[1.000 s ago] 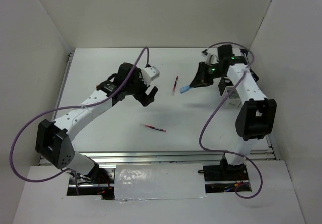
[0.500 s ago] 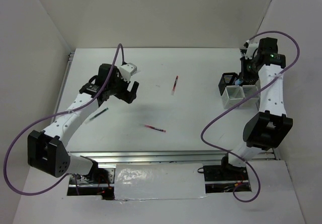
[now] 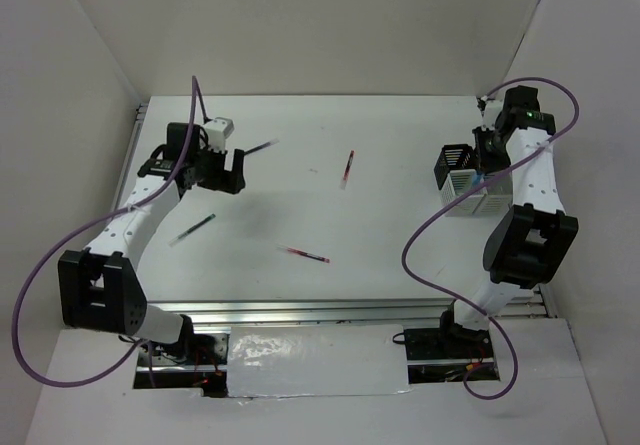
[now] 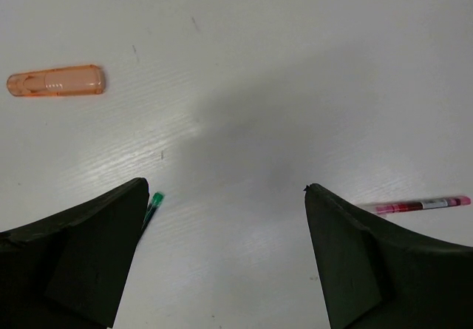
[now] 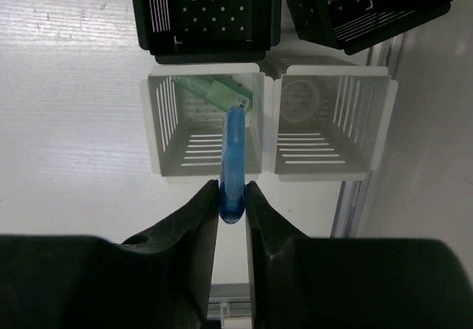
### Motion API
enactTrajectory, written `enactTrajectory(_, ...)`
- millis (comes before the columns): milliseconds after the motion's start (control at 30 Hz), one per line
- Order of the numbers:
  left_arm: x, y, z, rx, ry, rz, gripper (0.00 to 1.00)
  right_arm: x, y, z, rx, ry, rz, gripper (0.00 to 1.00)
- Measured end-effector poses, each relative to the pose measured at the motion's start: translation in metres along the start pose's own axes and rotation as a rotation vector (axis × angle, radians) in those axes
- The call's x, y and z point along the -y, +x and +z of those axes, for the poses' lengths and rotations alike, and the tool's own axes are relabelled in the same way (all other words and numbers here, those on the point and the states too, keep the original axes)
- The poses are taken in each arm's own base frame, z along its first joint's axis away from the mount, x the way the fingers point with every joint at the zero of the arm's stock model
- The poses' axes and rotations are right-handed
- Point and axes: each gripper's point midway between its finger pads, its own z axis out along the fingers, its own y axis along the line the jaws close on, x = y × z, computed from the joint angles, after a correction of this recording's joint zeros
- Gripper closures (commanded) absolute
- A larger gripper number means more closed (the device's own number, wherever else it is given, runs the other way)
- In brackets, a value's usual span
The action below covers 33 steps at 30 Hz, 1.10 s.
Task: Sort the stationery into containers
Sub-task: Place the stationery in the storage box.
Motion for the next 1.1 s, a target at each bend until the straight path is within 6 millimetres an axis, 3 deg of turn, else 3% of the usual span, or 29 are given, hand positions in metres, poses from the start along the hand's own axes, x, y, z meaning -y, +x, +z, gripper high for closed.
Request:
enactTrajectory(33,-0.005,0.002,0.002,-0.007,-0.008,-0.025,0.01,0.000,-0.001,0.000,0.003,0.002,0.002,0.63)
enactTrajectory(133,-0.029,0.015,0.012,-0.050,-0.049,-0.123,0.01,0.000,-0.003,0.001,0.012,0.005,0.009,0.49)
enactTrajectory(300,-0.074,0.042,0.029,-0.133,-0.154,-0.265,0.01,-0.006,-0.006,0.001,0.016,0.010,0.006,0.35)
enactTrajectory(400,-0.098,0.045,0.031,-0.143,-0.219,-0.315,0.05,-0.014,-0.009,0.001,0.016,0.005,0.003,0.34)
enactTrajectory(533,-0.121,0.030,0.039,-0.122,-0.251,-0.327,0.12,-0.028,-0.012,0.000,0.023,-0.014,-0.005,0.34)
enactTrajectory(667,-0.152,0.011,0.060,-0.110,-0.297,-0.378,0.15,-0.045,-0.019,-0.009,0.055,-0.048,-0.018,0.34)
enactTrajectory(733,-0.163,0.014,0.070,-0.125,-0.327,-0.438,0.15,-0.053,-0.022,-0.016,0.077,-0.064,-0.023,0.35)
enactTrajectory(933,-0.168,0.045,0.088,-0.205,-0.380,-0.620,0.17,-0.065,-0.026,-0.025,0.104,-0.098,-0.021,0.35)
enactTrajectory(1100,-0.164,0.043,0.093,-0.191,-0.393,-0.703,0.19,-0.067,-0.027,-0.025,0.105,-0.106,-0.013,0.36)
